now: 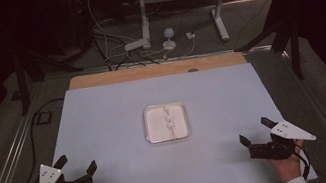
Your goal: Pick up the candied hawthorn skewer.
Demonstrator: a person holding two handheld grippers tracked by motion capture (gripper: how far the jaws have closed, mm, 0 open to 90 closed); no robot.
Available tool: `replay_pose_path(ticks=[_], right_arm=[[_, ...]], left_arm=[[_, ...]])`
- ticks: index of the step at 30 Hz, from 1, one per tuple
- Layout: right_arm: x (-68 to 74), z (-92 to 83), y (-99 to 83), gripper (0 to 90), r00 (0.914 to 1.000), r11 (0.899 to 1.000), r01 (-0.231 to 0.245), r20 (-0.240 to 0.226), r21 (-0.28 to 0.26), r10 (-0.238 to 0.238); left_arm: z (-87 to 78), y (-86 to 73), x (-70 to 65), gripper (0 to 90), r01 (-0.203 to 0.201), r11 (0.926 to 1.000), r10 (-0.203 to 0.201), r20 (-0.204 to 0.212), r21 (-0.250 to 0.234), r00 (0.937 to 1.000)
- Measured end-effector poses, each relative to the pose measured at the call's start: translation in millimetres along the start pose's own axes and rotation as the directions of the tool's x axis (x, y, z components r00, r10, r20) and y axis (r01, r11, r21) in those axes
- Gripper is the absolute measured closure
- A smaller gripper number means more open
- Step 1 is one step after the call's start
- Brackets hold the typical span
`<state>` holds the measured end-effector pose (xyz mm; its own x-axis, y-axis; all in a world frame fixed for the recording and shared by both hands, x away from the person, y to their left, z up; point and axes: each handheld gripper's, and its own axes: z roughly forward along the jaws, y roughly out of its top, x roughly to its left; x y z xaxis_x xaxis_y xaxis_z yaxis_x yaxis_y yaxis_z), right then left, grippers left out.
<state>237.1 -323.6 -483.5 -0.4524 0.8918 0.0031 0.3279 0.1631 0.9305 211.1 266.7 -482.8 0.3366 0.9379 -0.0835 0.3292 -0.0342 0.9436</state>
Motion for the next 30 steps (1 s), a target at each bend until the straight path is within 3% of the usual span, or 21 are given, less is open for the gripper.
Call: replay_pose_path(ticks=[10,17,24,30], right_arm=[[0.3,1.0,-0.1,0.0,1.0000,1.000,-0.004,-0.006,-0.001,0.004],[0.9,2.6,-0.5,0.0,0.9998,1.000,-0.013,-0.015,0.001,0.013],[2.2,3.0,-0.1,0.0,0.9998,1.000,-0.008,-0.020,0.001,0.008],[-0.1,3.3,-0.7,0.0,0.9997,1.000,-0.017,-0.018,0.005,0.017]], left_arm=[[0.1,2.5,-5.6,0.4,-0.001,0.9999,0.001,-0.006,0.013,1.0000],[-0.2,18.5,-14.1,0.5,-0.003,1.0000,0.003,-0.011,0.009,0.9999],[14.0,40.4,-26.2,0.5,-0.008,0.9998,0.008,0.035,0.018,0.9994],[37.7,52.3,-34.3,0.5,0.032,0.9987,-0.035,0.084,0.040,0.9959]])
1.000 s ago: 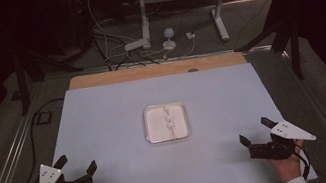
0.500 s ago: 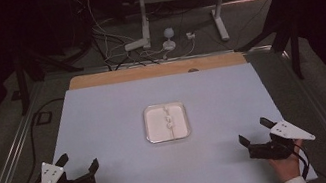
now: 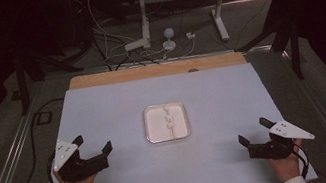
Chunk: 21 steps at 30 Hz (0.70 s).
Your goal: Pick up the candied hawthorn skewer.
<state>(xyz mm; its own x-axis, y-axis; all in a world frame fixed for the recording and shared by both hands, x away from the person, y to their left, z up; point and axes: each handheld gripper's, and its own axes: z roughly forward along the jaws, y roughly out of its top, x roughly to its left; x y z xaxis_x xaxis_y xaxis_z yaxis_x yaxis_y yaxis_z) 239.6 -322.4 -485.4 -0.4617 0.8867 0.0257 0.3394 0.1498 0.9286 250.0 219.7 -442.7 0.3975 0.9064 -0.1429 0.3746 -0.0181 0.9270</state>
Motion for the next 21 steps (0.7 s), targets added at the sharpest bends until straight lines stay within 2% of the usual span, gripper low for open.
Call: replay_pose_path(ticks=[10,21], right_arm=[[0.0,0.7,0.0,0.0,1.0000,1.000,0.005,-0.002,0.004,-0.005],[-1.7,0.3,-0.1,0.0,1.0000,1.000,-0.002,0.006,0.005,0.002]], left_arm=[[38.5,9.6,-23.8,0.5,-0.028,0.9978,0.025,0.058,0.061,0.9980],[69.8,16.6,-39.8,0.5,-0.028,0.9962,0.021,0.084,0.083,0.9962]])
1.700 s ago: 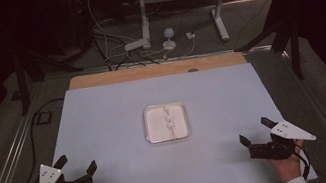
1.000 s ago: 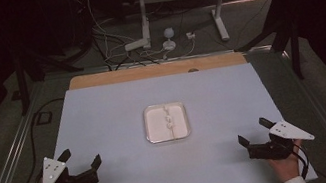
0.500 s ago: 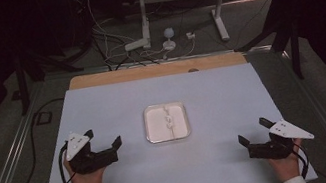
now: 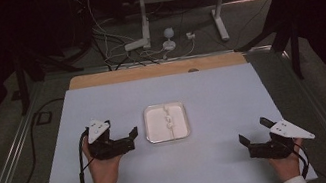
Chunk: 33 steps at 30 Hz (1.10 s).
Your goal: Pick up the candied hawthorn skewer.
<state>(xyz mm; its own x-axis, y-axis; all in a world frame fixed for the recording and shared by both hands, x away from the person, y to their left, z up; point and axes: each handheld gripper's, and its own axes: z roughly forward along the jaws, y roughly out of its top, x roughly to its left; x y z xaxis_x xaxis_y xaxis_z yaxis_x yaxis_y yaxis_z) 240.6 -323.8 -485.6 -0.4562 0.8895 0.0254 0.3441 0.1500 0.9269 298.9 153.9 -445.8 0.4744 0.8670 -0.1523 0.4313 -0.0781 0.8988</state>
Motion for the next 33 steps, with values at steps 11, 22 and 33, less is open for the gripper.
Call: replay_pose_path(ticks=[11,22,33], right_arm=[[-0.7,0.7,-0.2,0.0,1.0000,1.000,-0.001,-0.002,0.003,0.001],[-1.3,1.1,-0.3,0.0,1.0000,1.000,0.001,-0.002,0.005,-0.001],[-1.1,1.3,-0.5,0.0,1.0000,1.000,0.005,-0.004,0.010,-0.005]], left_arm=[[33.3,1.4,-17.5,0.5,-0.020,0.9990,0.019,0.036,0.039,0.9992],[64.4,-3.4,-31.6,0.5,-0.046,0.9953,0.041,0.058,0.085,0.9975],[89.8,-14.2,-43.8,0.5,-0.053,0.9866,0.044,0.064,0.154,0.9970]])
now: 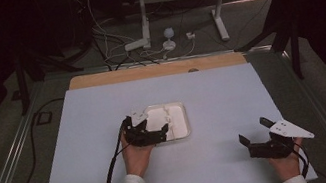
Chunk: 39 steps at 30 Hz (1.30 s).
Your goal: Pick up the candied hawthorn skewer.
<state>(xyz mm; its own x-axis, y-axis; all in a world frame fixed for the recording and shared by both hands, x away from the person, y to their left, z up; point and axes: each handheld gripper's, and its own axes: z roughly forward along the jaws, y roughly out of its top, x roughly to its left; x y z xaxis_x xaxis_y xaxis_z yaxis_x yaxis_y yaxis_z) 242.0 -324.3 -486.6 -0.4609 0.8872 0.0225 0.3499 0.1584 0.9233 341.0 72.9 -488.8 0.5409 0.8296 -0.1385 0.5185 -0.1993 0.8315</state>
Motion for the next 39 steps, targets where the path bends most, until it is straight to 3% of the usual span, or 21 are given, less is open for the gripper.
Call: replay_pose_path(ticks=[7,13,19,20,21,22,24,25,27,30,31,32,33,34,39], right_arm=[[-0.1,0.4,-0.1,0.0,1.0000,1.000,0.001,0.000,0.002,-0.001],[-0.2,0.9,-0.3,0.0,1.0000,1.000,0.005,-0.001,0.006,-0.005],[-0.3,0.8,-0.3,0.0,1.0000,1.000,0.009,0.000,0.007,-0.009],[-0.3,0.8,-0.3,0.0,1.0000,1.000,0.009,0.000,0.007,-0.009],[-0.2,0.8,-0.4,0.0,1.0000,1.000,0.010,0.000,0.007,-0.010],[-0.2,0.7,-0.4,0.0,1.0000,1.000,0.010,0.000,0.007,-0.010],[-0.2,0.7,-0.4,0.0,1.0000,1.000,0.010,0.000,0.008,-0.010],[-0.3,0.7,-0.4,0.0,0.9999,1.000,0.011,0.000,0.008,-0.011],[-0.4,0.8,-0.4,0.0,0.9999,1.000,0.011,0.000,0.008,-0.011],[-0.1,1.1,-0.5,0.0,0.9999,1.000,0.012,-0.003,0.010,-0.012],[-0.1,1.1,-0.5,0.0,0.9999,1.000,0.012,-0.003,0.010,-0.012],[0.3,1.3,-0.5,0.0,0.9999,1.000,0.011,-0.005,0.012,-0.011],[0.3,1.3,-0.5,0.0,0.9999,1.000,0.011,-0.005,0.012,-0.011],[0.7,1.6,-0.6,0.0,0.9999,1.000,0.012,-0.005,0.012,-0.012],[0.9,1.9,-0.7,0.0,0.9999,1.000,0.014,-0.007,0.015,-0.014]], left_arm=[[15.8,-1.8,-9.8,0.5,0.007,0.9988,-0.008,0.013,0.049,0.9999],[28.3,-3.3,-21.2,0.5,-0.007,0.9948,0.007,-0.006,0.101,1.0000],[39.3,-6.1,-27.6,2.2,-0.026,0.9826,0.032,-0.026,0.184,0.9991],[40.2,-7.2,-28.0,5.1,-0.041,0.9775,0.051,-0.045,0.207,0.9977],[40.5,-8.1,-27.6,9.3,-0.045,0.9736,0.057,-0.046,0.224,0.9973],[40.5,-9.0,-27.2,18.9,-0.053,0.9711,0.066,-0.047,0.233,0.9967],[39.5,-9.9,-25.9,24.3,-0.066,0.9635,0.078,-0.036,0.260,0.9963],[39.1,-10.4,-25.0,40.0,-0.069,0.9603,0.079,-0.026,0.270,0.9966],[36.8,-10.0,-23.2,43.8,-0.069,0.9581,0.079,-0.024,0.278,0.9966],[33.3,-7.9,-18.8,65.7,-0.060,0.9510,0.069,-0.017,0.303,0.9975],[32.2,-7.3,-17.8,65.7,-0.059,0.9476,0.069,-0.021,0.314,0.9974],[31.4,-6.8,-16.8,74.2,-0.052,0.9456,0.064,-0.027,0.321,0.9976],[30.9,-6.4,-16.0,74.2,-0.047,0.9436,0.060,-0.029,0.328,0.9978],[30.4,-6.0,-14.9,80.6,-0.044,0.9415,0.058,-0.032,0.334,0.9978],[29.2,-4.7,-10.0,88.7,-0.016,0.9358,0.028,-0.030,0.352,0.9992]])
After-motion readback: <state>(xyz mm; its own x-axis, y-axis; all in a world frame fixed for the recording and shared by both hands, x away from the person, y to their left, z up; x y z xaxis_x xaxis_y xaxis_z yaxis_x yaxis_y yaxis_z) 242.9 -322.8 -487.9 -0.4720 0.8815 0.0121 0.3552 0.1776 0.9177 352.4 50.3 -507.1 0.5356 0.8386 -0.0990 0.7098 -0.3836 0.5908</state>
